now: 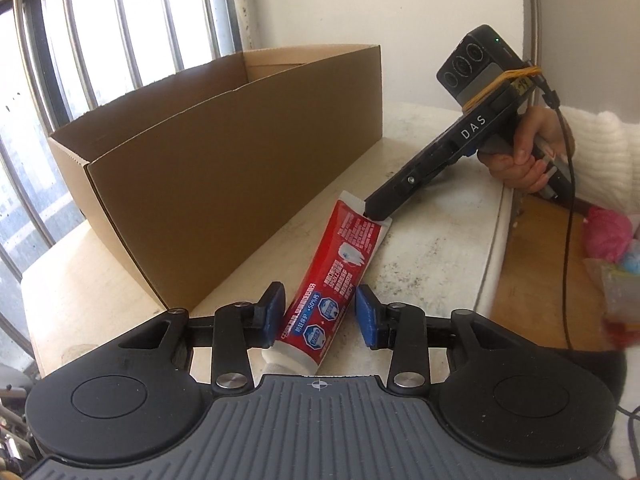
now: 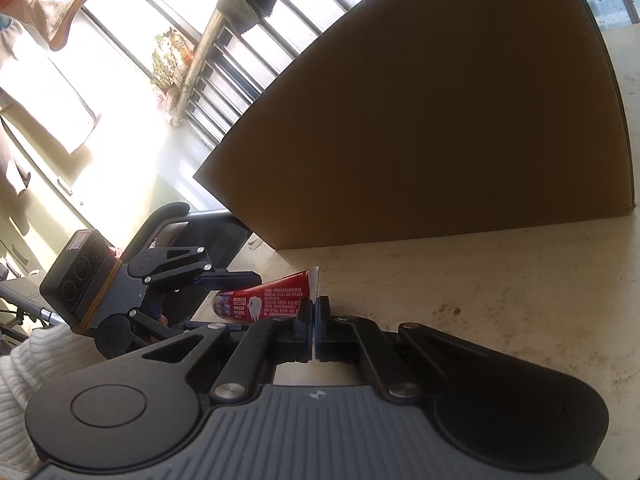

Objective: Organize objects
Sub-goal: 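Raise the tube upright with the left gripper while the right gripper presses its crimped end, then lift the upright tube with the left gripper and carry it over the box, then lower the tube beside the wipes pack with the left gripper while the right gripper pushes it down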

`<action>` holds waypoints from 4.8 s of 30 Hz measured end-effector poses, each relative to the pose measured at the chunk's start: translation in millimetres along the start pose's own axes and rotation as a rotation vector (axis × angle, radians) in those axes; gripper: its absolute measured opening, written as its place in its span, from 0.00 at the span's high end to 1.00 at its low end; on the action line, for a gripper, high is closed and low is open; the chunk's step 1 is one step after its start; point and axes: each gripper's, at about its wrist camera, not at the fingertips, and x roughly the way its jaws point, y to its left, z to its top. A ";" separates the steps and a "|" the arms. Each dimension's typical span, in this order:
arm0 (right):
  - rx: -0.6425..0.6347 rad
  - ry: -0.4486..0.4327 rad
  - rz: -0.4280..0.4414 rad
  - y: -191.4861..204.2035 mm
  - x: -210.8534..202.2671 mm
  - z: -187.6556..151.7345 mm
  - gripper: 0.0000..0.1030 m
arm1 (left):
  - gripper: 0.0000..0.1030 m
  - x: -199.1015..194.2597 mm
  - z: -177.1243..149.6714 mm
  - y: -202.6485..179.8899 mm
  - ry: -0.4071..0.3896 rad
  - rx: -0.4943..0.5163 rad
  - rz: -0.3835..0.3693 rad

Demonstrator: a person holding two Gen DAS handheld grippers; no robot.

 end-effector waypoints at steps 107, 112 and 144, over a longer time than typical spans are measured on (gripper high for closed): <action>0.024 -0.136 0.208 106.3 -55.3 110.9 0.86 | 0.75 -95.4 103.3 -26.5 -0.084 0.390 0.215; 0.145 -0.096 0.116 76.0 -32.8 158.3 0.86 | 0.76 -42.9 130.5 13.4 0.044 0.455 0.207; 0.199 0.371 -0.405 -24.3 139.2 194.8 0.70 | 0.70 121.8 110.1 90.8 0.769 0.548 0.130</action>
